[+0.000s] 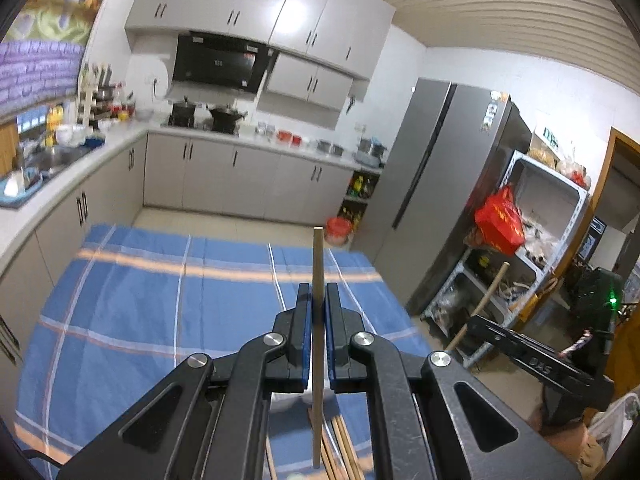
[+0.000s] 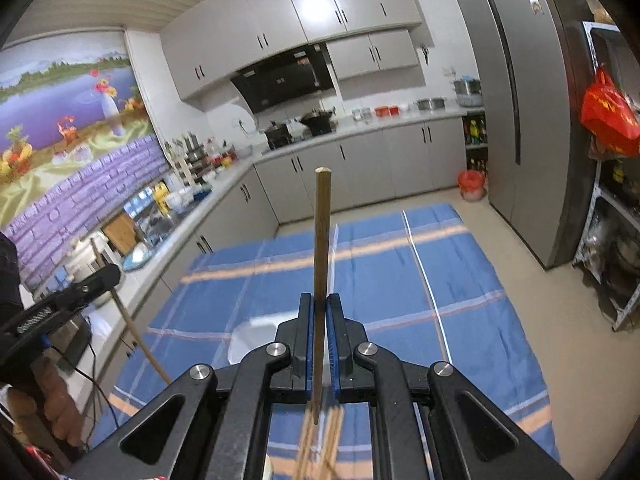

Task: Organize utensils
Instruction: 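Lower the chopsticks into the holder compartments and open both tools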

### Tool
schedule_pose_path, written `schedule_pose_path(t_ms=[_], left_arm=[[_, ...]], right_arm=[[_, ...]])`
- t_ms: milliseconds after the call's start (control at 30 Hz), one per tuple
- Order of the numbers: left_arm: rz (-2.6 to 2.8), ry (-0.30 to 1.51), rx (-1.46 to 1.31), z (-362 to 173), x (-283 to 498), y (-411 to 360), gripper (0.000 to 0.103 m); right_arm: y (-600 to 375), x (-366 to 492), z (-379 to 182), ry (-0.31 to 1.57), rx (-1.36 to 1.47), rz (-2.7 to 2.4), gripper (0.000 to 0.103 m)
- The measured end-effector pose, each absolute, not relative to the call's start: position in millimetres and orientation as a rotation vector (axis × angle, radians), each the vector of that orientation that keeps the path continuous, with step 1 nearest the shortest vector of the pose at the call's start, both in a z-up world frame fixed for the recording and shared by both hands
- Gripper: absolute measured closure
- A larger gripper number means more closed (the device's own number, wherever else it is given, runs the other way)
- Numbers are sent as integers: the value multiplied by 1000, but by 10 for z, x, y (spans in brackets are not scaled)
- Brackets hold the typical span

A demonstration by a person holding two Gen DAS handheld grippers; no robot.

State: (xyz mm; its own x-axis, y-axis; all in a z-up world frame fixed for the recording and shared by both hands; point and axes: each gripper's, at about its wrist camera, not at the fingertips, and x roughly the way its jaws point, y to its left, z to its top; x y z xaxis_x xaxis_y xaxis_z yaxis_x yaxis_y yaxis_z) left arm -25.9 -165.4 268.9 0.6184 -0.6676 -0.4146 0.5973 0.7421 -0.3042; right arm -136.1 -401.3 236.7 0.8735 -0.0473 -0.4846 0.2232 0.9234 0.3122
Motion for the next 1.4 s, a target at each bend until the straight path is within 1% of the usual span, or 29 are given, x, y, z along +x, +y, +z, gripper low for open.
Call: schedule_pose_path(t_ms=[167, 300, 400, 600, 733, 800, 833, 867, 900, 933, 967, 1000, 1100, 1133, 1167, 1200, 1267, 1333, 1400], left_arm=[[-689, 481, -156, 2855, 47, -1786, 97], [-652, 473, -142, 2781, 318, -1955, 97], [-632, 507, -110, 2580, 516, -2098, 97], [-626, 650, -81, 1995, 801, -2326, 97], [-633, 689, -78, 1822, 829, -2317, 97], [-634, 682, -78, 1812, 813, -2276, 97], [-638, 683, -79, 1809, 807, -2259, 96], [-641, 687, -83, 1811, 797, -2241, 93], [-640, 688, -87, 1810, 791, -2225, 91], [-638, 686, -92, 1824, 770, -2196, 85], [-634, 682, -96, 1837, 749, -2159, 80], [-631, 678, -100, 1851, 734, -2125, 78], [-617, 677, -112, 1899, 625, -1972, 70], [-612, 680, -123, 1906, 579, -1897, 64], [-603, 683, -132, 1906, 536, -1823, 61], [-593, 689, -138, 1897, 494, -1751, 61], [-571, 709, -149, 1852, 405, -1618, 56], [-548, 736, -157, 1769, 335, -1501, 54], [-533, 782, -158, 1620, 245, -1405, 54]], right_arm=[[-4008, -1060, 2584, 443, 346, -153, 97], [-3981, -750, 2476, 471, 326, -172, 96], [-3999, -489, 2204, 539, 330, -183, 96], [-4078, -227, 1635, 666, 381, -190, 96], [-4153, -170, 1398, 719, 418, -173, 95], [-4182, -174, 1330, 736, 435, -162, 85], [-4187, -180, 1307, 741, 438, -163, 72], [-4180, -188, 1303, 741, 438, -165, 56], [-4184, -200, 1304, 736, 438, -165, 51], [-4179, -221, 1312, 731, 437, -165, 49], [-4168, -242, 1320, 730, 435, -164, 49], [-4163, -273, 1324, 730, 434, -162, 49], [-4149, -432, 1318, 732, 441, -153, 41], [-4138, -483, 1305, 734, 443, -149, 37], [-4123, -556, 1279, 739, 445, -144, 33], [-4103, -648, 1232, 751, 446, -138, 30], [-4066, -789, 1107, 784, 450, -126, 26], [-4027, -907, 936, 836, 456, -120, 25], [-3992, -1039, 729, 889, 461, -118, 25]])
